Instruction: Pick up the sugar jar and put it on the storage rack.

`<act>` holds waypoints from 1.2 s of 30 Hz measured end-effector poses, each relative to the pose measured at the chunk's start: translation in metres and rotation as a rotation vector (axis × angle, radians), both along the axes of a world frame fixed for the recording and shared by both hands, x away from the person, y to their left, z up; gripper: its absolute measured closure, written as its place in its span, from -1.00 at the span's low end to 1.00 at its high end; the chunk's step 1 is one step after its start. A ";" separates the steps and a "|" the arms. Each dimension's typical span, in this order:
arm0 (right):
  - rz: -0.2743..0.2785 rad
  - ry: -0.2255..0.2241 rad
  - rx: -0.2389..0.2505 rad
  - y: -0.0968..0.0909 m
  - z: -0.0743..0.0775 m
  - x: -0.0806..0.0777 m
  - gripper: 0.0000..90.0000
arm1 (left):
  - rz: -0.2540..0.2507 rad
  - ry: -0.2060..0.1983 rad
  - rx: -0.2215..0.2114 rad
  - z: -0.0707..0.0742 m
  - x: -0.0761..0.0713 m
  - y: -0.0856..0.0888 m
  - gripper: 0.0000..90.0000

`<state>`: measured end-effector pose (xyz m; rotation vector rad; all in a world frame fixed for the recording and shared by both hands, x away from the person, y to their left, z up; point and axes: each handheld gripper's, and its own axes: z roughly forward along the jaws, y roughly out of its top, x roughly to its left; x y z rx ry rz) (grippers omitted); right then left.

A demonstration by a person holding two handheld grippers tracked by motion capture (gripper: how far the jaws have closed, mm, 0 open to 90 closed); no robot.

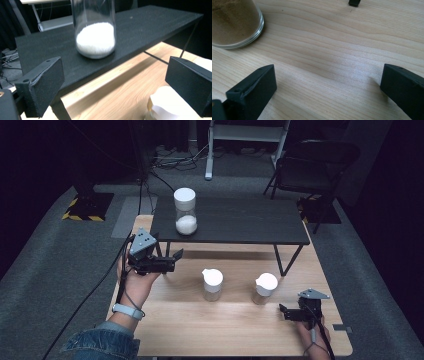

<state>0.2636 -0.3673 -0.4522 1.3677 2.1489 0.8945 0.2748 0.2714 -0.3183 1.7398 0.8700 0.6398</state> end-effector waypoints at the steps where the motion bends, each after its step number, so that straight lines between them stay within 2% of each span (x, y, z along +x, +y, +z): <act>1: 0.000 0.000 0.000 0.000 0.000 0.000 -0.99 | 0.000 0.006 0.002 -0.003 0.000 0.000 -0.95; 6: 0.000 0.000 0.000 0.000 0.000 0.000 -0.99 | -0.003 0.040 0.008 -0.012 -0.001 0.003 -0.95; 15: 0.000 0.000 0.000 0.000 0.000 0.000 -0.99 | -0.001 0.078 0.069 -0.026 -0.005 0.006 -0.93; 21: 0.000 -0.001 0.000 0.000 0.000 0.000 -0.99 | 0.012 0.098 0.081 -0.038 -0.008 0.009 -0.93; 29: 0.000 0.000 0.000 0.000 0.000 0.000 -0.99 | 0.023 0.129 0.069 -0.060 -0.012 0.014 -0.93; 33: 0.000 0.000 0.000 0.000 0.000 0.000 -0.99 | 0.023 0.147 0.079 -0.067 -0.013 0.014 -0.93; 36: 0.000 0.000 0.000 0.000 0.000 0.000 -0.99 | 0.020 0.155 0.106 -0.072 -0.014 0.012 -0.93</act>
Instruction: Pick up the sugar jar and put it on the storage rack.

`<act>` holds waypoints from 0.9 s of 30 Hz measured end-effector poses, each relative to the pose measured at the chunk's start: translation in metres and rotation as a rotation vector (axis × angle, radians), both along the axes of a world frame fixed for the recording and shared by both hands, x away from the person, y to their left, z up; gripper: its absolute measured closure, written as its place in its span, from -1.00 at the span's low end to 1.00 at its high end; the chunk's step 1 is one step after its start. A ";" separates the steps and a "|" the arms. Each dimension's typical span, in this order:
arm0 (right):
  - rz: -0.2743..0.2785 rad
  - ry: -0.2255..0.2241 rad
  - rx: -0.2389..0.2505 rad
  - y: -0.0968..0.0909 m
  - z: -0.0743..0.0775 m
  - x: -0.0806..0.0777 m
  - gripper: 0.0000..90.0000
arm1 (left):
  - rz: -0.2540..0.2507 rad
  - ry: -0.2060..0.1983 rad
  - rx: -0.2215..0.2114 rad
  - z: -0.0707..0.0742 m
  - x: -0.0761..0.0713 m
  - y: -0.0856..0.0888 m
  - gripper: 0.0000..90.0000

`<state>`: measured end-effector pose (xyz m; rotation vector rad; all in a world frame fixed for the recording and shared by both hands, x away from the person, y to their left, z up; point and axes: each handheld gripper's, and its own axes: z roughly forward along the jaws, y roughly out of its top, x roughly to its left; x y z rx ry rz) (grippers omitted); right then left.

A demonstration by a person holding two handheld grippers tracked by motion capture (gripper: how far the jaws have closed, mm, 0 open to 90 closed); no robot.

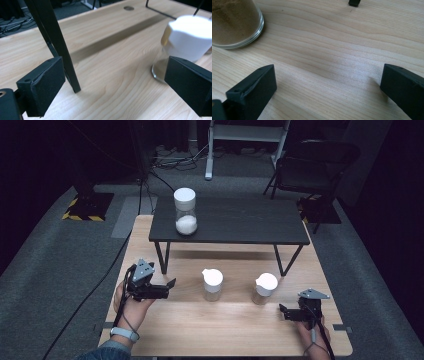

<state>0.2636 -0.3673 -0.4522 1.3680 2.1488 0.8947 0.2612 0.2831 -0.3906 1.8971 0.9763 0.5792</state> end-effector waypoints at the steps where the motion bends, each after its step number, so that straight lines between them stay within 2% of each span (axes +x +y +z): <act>1: 0.000 0.000 0.000 0.000 0.000 0.000 -0.99 | 0.000 0.002 0.009 -0.003 -0.001 -0.001 -0.93; 10: 0.000 0.000 0.000 0.000 0.000 0.000 -0.99 | 0.018 0.038 0.023 -0.021 -0.003 0.001 -0.92; 15: 0.000 0.000 0.000 0.000 0.000 0.000 -0.99 | 0.007 0.055 0.042 -0.029 -0.002 0.001 -0.92; 19: 0.000 0.000 0.000 0.000 0.000 0.000 -0.99 | 0.008 0.073 0.040 -0.036 -0.001 0.001 -0.92; 27: 0.000 0.000 0.000 0.000 0.000 0.000 -0.99 | 0.016 0.102 0.074 -0.043 0.001 -0.001 -0.92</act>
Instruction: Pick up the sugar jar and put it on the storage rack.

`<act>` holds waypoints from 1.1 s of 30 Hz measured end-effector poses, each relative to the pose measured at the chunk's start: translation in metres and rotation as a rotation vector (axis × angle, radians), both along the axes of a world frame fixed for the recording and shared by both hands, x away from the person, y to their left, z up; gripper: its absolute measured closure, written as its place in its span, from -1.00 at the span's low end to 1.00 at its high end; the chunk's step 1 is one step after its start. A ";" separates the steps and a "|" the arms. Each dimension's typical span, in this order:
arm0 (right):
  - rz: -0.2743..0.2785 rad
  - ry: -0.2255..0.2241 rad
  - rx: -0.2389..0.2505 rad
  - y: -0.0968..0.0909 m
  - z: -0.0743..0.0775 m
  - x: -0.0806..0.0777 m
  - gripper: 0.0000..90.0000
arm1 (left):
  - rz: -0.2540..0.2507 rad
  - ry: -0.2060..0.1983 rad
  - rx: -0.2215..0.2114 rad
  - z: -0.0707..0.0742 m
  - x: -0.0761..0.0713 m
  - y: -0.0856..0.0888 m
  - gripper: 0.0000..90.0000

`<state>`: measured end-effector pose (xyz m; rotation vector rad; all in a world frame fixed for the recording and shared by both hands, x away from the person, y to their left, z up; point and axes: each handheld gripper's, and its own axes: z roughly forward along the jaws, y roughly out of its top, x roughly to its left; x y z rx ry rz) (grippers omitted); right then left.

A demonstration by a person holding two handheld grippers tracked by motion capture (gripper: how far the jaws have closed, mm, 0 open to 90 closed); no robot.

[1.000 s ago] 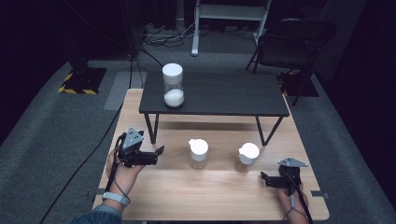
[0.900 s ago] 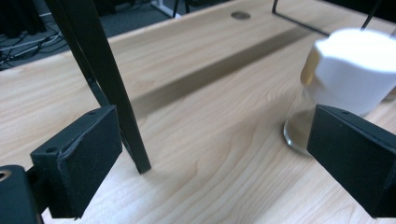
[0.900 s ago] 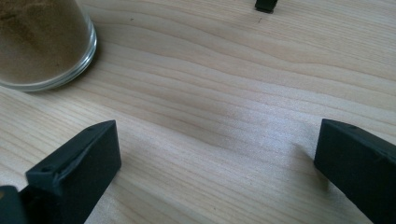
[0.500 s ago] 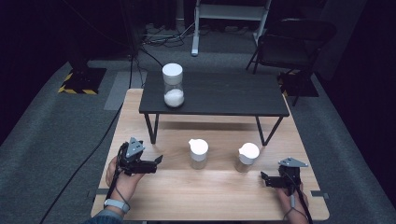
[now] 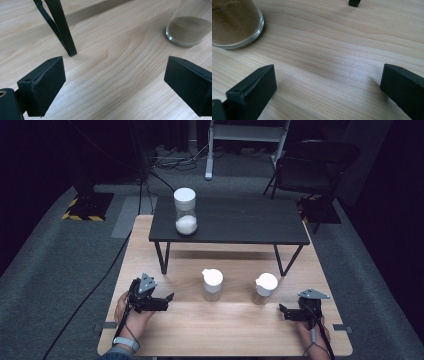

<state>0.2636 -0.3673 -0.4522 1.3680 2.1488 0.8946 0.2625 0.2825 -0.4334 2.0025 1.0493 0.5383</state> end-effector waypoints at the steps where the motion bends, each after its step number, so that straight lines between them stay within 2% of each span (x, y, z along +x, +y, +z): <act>1: 0.000 0.000 0.000 0.000 0.000 0.000 -0.99 | 0.003 0.005 0.003 0.000 0.000 0.000 -0.92; 7: 0.000 -0.001 0.000 0.000 0.000 0.000 -0.99 | 0.006 0.034 0.016 -0.005 0.003 0.001 -0.92; 13: 0.000 0.000 0.000 0.000 0.000 0.000 -0.99 | 0.015 0.096 0.014 -0.009 0.009 0.002 -0.91; 25: 0.000 0.000 0.000 0.000 0.000 0.000 -0.99 | 0.013 0.144 0.045 -0.015 0.015 -0.001 -0.91; 29: 0.000 0.000 0.000 0.000 0.000 0.000 -0.99 | 0.014 0.151 0.047 -0.018 0.016 -0.001 -0.91; 33: 0.000 0.000 0.000 0.000 0.000 0.000 -0.99 | 0.014 0.144 0.068 -0.022 0.016 -0.004 -0.92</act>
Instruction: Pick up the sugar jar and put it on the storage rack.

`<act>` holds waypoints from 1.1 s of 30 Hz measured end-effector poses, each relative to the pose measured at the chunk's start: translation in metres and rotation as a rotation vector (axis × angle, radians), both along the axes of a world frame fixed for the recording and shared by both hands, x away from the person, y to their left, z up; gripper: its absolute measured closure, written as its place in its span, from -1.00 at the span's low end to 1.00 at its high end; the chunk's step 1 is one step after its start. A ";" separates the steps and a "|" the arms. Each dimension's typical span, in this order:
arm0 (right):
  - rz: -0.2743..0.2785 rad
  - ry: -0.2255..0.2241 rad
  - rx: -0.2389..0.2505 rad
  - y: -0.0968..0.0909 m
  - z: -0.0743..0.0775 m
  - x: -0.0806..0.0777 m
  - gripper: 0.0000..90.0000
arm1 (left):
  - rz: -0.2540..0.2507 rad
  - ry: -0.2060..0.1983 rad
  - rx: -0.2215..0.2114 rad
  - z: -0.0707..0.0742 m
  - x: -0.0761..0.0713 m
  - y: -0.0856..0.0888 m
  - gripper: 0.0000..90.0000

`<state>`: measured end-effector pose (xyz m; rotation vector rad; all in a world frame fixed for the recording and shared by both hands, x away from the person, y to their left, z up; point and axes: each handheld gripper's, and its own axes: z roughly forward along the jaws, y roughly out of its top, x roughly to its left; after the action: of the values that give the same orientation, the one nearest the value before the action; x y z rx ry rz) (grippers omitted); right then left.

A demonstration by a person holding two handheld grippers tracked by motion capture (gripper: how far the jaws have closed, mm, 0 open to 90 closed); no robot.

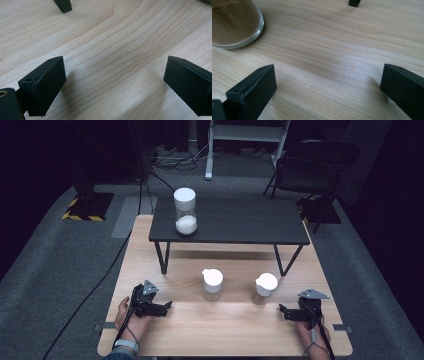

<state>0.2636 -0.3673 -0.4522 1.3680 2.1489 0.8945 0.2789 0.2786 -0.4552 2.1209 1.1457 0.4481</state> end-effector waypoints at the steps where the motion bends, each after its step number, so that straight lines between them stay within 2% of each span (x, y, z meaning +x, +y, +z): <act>1: 0.000 0.000 0.000 0.000 0.000 0.000 -0.99 | 0.000 0.001 0.003 0.000 0.000 -0.001 -0.91; 33: 0.003 0.001 0.001 0.000 0.000 0.001 -1.00 | 0.050 0.006 0.008 0.001 -0.003 -0.002 -0.96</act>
<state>0.2642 -0.3676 -0.4521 1.3667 2.1517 0.8958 0.2760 0.2763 -0.4545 2.1057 1.2044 0.4699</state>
